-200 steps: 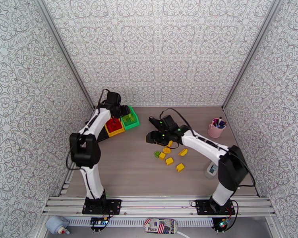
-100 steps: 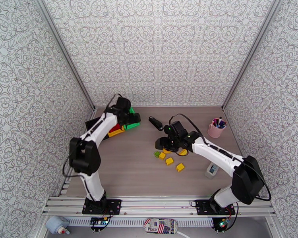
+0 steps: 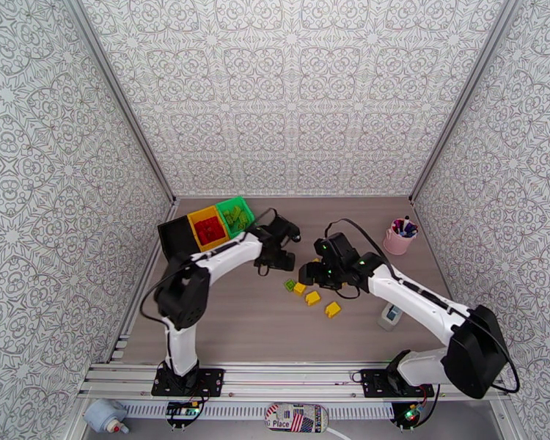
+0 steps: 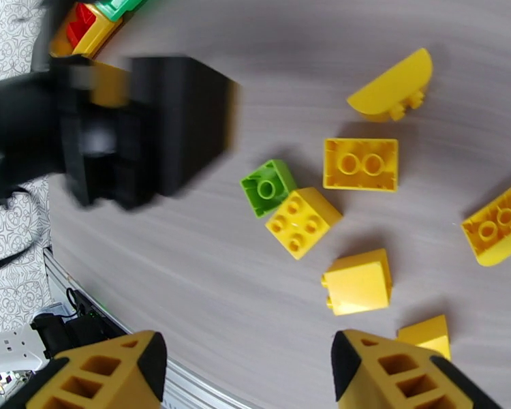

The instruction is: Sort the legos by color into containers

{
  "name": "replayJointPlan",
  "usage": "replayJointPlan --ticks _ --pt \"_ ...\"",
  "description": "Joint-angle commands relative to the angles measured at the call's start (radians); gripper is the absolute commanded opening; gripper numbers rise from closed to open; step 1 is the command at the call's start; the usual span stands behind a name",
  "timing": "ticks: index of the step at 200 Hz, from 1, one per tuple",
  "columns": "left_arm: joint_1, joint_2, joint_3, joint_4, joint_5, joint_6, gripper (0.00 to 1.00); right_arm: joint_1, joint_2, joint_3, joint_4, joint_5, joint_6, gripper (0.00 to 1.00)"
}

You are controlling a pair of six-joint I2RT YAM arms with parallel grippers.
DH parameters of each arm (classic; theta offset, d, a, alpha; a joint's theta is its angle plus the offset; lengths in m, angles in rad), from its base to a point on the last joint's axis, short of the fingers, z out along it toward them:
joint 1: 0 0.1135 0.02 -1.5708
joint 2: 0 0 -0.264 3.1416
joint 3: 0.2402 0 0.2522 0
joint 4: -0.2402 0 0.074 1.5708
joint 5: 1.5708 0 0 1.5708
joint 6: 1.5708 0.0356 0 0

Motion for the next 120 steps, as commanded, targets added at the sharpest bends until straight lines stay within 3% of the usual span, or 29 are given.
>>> replayJointPlan --ticks 1,120 --pt "-0.015 0.061 0.083 -0.075 -0.038 -0.033 0.90 -0.014 -0.048 -0.034 -0.022 0.033 0.000 0.69" --pt "-0.094 0.131 0.020 -0.083 0.010 -0.061 0.90 -0.035 -0.099 -0.069 -0.018 0.025 -0.002 0.70"
